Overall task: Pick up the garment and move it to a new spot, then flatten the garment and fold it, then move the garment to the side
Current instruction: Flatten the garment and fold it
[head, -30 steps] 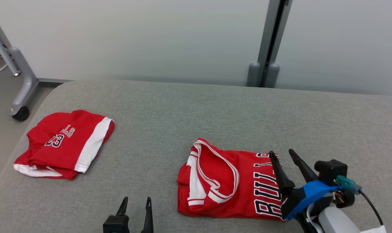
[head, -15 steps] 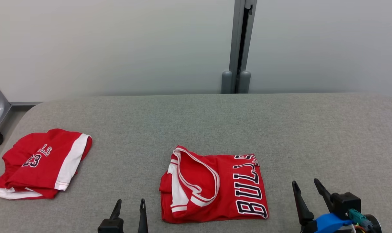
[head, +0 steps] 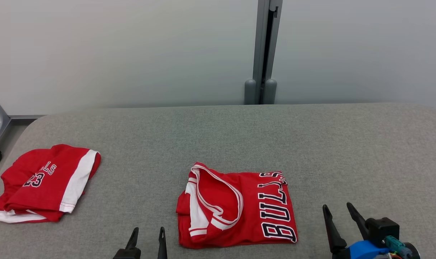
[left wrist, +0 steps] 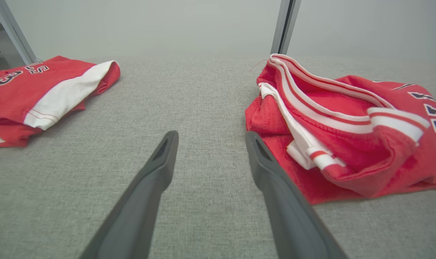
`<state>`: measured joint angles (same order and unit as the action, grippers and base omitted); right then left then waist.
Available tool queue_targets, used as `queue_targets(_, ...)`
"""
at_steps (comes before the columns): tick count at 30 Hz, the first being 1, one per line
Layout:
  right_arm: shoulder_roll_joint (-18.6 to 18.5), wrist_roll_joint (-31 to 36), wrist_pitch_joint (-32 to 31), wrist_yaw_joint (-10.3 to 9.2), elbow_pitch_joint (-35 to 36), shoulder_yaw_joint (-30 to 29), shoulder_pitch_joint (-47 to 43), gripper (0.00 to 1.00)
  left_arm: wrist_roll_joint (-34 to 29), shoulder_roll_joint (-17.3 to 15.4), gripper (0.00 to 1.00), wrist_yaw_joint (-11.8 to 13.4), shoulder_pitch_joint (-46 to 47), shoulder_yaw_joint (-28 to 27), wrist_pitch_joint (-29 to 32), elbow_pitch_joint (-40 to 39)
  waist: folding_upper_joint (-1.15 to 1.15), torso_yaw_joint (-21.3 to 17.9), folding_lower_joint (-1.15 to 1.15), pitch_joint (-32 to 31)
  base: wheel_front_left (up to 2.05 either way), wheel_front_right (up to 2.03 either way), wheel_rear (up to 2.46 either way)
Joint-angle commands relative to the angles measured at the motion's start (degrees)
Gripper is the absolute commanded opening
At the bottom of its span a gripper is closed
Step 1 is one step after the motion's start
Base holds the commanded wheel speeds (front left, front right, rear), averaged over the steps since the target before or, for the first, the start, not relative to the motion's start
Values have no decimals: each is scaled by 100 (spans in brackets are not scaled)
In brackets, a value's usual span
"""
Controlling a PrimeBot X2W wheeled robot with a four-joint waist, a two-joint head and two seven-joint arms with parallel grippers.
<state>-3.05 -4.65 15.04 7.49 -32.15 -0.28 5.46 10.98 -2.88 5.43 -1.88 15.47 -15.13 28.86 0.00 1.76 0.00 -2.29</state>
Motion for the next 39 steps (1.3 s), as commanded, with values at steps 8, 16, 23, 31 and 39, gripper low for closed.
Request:
queue_targets(8,12,-855,16,0,194,1506,189,100,-28,-1,100,-44,67,45,-1,62,0,158,0,44,0,0,0)
queue_targets(16,-66,-1700,16,-1,-115,3393,744,100,52,-3,100,-58,106,160,-1,164,0,539,0,131,0,0,0)
queue_targets(23,-247,-2044,10,0,-627,4086,1169,100,88,-2,100,-49,44,225,-1,190,0,886,0,171,0,0,0)
queue_targets(31,-254,-2086,-89,0,-1157,4477,1446,35,104,-2,100,-47,0,250,-1,178,0,995,0,208,0,0,0)
queue_targets(39,-192,-2270,-17,0,-1114,4727,1735,0,129,-2,100,-62,145,356,-1,163,0,1096,0,236,0,0,0)
